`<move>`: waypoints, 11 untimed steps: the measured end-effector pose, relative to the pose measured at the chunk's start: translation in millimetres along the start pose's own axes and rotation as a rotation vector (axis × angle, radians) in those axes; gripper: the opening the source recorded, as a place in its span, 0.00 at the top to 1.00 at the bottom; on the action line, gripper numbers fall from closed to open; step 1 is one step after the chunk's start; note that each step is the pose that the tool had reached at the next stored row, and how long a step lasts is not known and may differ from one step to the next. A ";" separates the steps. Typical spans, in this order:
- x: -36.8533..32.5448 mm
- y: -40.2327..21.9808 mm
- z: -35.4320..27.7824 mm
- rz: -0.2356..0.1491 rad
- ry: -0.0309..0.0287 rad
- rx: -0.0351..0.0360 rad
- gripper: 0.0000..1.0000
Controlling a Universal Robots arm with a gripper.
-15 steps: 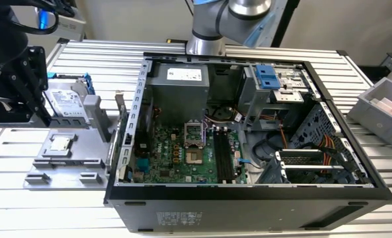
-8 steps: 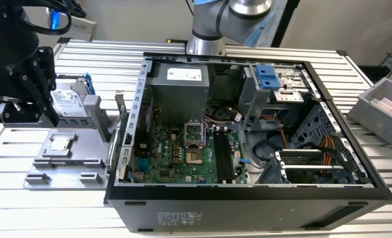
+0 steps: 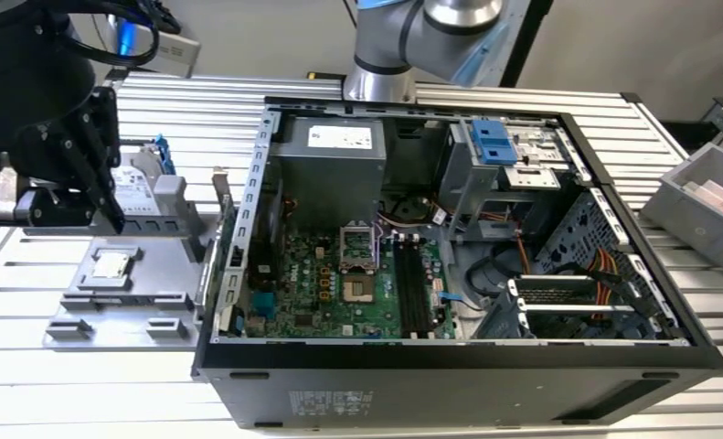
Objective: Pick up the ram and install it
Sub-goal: 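Pick up the ram and move it above insertion slot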
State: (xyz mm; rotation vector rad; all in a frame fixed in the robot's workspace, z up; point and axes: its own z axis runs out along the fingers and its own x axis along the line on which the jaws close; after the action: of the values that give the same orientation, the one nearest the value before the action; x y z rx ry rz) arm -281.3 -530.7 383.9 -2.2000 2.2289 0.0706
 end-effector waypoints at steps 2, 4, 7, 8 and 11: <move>0.0 -3.2 -0.1 0.000 0.0000 -0.0006 1.00; 0.0 -6.8 -0.2 0.000 0.0000 -0.0010 1.00; -0.1 -12.6 -0.3 0.000 0.0000 -0.0015 1.00; -0.1 -14.7 -0.4 0.000 0.0000 -0.0017 1.00; -0.1 -19.5 -0.5 0.000 0.0000 -0.0021 1.00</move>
State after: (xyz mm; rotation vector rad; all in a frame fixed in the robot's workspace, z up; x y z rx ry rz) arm -261.8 -530.9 383.9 -2.2009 2.2301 0.0730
